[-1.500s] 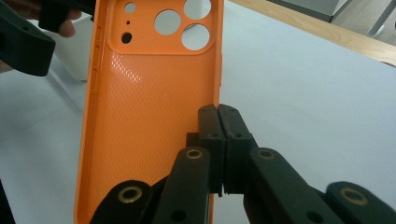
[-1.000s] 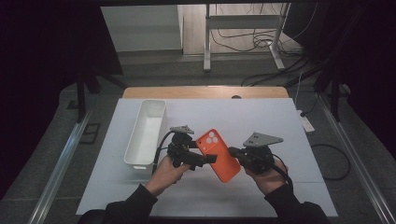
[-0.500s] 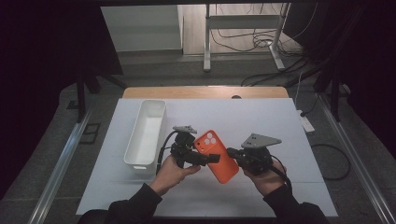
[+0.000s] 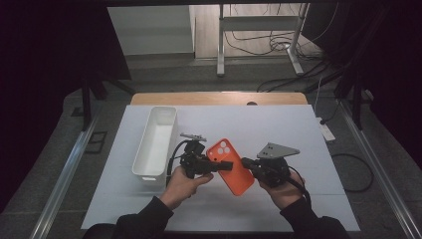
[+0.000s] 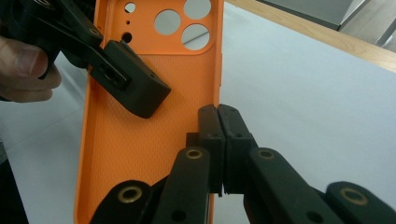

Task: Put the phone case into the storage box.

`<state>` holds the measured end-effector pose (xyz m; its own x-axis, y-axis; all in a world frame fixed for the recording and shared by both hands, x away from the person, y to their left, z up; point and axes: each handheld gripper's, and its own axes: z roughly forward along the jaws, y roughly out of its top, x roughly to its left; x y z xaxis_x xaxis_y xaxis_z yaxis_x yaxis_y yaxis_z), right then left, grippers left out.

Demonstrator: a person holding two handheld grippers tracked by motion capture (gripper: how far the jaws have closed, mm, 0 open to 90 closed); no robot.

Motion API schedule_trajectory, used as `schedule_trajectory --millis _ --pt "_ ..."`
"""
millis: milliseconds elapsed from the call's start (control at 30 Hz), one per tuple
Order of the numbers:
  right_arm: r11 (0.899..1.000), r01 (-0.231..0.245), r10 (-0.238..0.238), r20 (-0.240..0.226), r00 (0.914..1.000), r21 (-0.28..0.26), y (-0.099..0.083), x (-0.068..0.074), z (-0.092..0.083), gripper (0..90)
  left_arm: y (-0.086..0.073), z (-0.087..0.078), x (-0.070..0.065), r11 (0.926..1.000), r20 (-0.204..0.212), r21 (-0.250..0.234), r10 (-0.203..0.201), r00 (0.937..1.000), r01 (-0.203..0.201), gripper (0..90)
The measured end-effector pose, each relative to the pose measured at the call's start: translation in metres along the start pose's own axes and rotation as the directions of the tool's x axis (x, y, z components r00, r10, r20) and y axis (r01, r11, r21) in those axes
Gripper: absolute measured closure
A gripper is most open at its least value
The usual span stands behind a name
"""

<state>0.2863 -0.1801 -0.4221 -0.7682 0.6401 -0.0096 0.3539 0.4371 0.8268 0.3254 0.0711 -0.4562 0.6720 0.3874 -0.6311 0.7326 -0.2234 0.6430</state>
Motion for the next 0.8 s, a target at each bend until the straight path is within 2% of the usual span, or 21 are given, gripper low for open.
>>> schedule_trajectory --millis 33,67,167,200,233,367,467,700,800 --pt "1.000 0.000 0.000 0.000 1.0000 0.000 0.0000 0.0000 0.0000 88.7 0.0000 0.0000 0.0000 1.0000 0.000 0.000 0.000 1.0000 0.000 59.5" --pt "1.000 0.000 0.000 0.000 1.0000 0.000 0.0000 0.0002 0.0001 88.7 -0.0002 0.0004 -0.0004 1.0000 0.009 0.001 -0.005 0.9999 0.005 59.5" --pt "1.000 0.001 -0.001 0.002 1.0000 0.001 -0.0001 0.0012 0.0005 88.7 -0.0004 0.0005 0.0000 0.9998 0.022 -0.006 -0.017 0.9996 0.018 71.3" --pt "1.000 0.000 0.000 0.001 1.0000 0.001 -0.0002 0.0014 0.0008 88.7 -0.0006 0.0005 0.0005 0.9995 0.034 -0.012 -0.027 0.9991 0.028 71.3" --pt "1.000 0.001 -0.001 0.001 1.0000 0.001 -0.0004 0.0017 0.0011 88.7 -0.0006 0.0003 0.0006 0.9992 0.040 -0.016 -0.037 0.9985 0.038 75.4" --pt "1.000 0.005 -0.005 -0.003 1.0000 0.002 -0.0008 0.0030 0.0020 88.3 -0.0017 -0.0009 0.0029 0.9960 0.057 -0.030 -0.082 0.9951 0.083 82.5" --pt "1.000 0.019 -0.019 0.002 0.9998 0.010 -0.0013 0.0042 0.0036 88.2 -0.0024 -0.0008 0.0021 0.9952 0.053 -0.028 -0.092 0.9943 0.094 84.0" --pt "1.000 0.006 -0.006 -0.016 0.9999 -0.006 -0.0021 0.0029 0.0029 85.7 -0.0020 -0.0025 0.0011 0.9947 0.060 -0.038 -0.094 0.9938 0.096 84.5" --pt "1.000 -0.011 0.011 -0.025 0.9996 -0.010 -0.0024 0.0016 0.0016 82.1 -0.0012 -0.0047 0.0001 0.9962 0.034 -0.036 -0.078 0.9964 0.080 84.5"
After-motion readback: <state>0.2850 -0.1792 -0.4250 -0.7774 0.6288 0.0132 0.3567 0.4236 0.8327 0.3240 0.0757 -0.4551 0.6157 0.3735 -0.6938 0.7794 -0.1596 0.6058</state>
